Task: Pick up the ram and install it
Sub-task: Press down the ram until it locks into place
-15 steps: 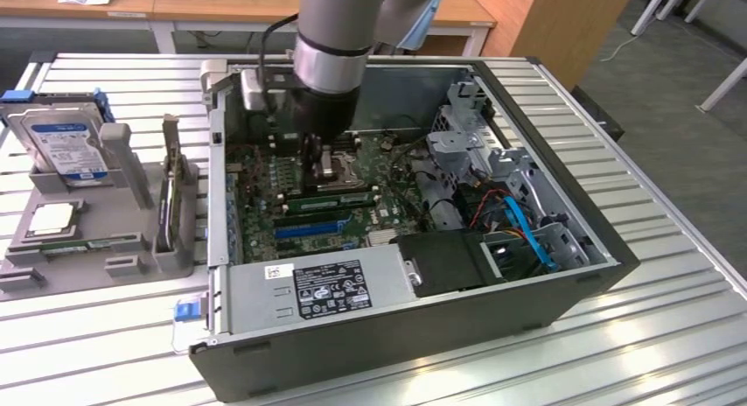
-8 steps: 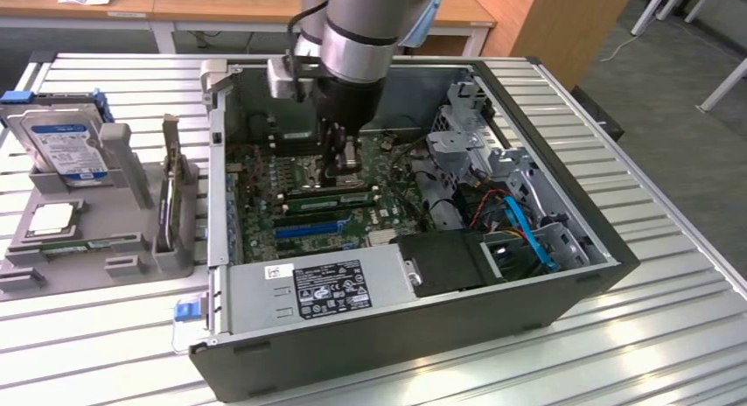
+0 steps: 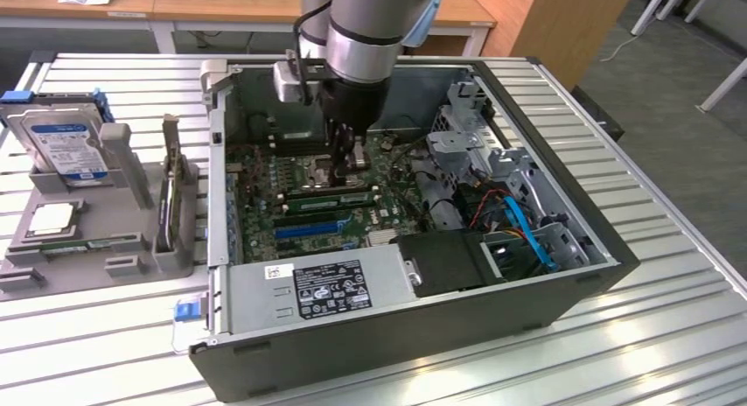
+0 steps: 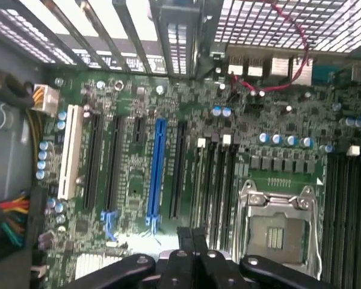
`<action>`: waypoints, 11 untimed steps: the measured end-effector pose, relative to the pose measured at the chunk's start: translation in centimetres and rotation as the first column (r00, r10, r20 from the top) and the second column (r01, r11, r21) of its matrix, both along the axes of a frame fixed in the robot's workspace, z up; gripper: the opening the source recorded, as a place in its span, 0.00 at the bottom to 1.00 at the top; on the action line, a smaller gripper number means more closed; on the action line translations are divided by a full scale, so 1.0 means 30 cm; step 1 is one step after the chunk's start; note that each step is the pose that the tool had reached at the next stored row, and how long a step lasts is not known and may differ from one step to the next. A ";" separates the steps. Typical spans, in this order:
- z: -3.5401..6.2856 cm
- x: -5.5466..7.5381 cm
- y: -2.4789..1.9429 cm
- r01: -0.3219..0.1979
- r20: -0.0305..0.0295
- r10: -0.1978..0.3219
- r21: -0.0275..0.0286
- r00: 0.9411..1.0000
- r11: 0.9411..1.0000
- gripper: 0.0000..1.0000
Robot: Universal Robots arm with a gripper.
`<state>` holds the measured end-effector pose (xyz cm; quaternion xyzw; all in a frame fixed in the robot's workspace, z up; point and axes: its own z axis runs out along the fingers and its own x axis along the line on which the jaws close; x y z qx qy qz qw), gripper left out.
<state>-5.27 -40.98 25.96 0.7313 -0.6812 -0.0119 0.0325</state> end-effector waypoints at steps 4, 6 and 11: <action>0.060 0.000 0.000 0.000 0.000 0.000 0.000 1.000 1.000 0.11; 0.088 0.004 0.000 0.000 0.000 0.000 0.000 1.000 1.000 0.11; 0.120 0.065 -0.001 -0.001 0.000 0.001 0.001 1.000 1.000 0.11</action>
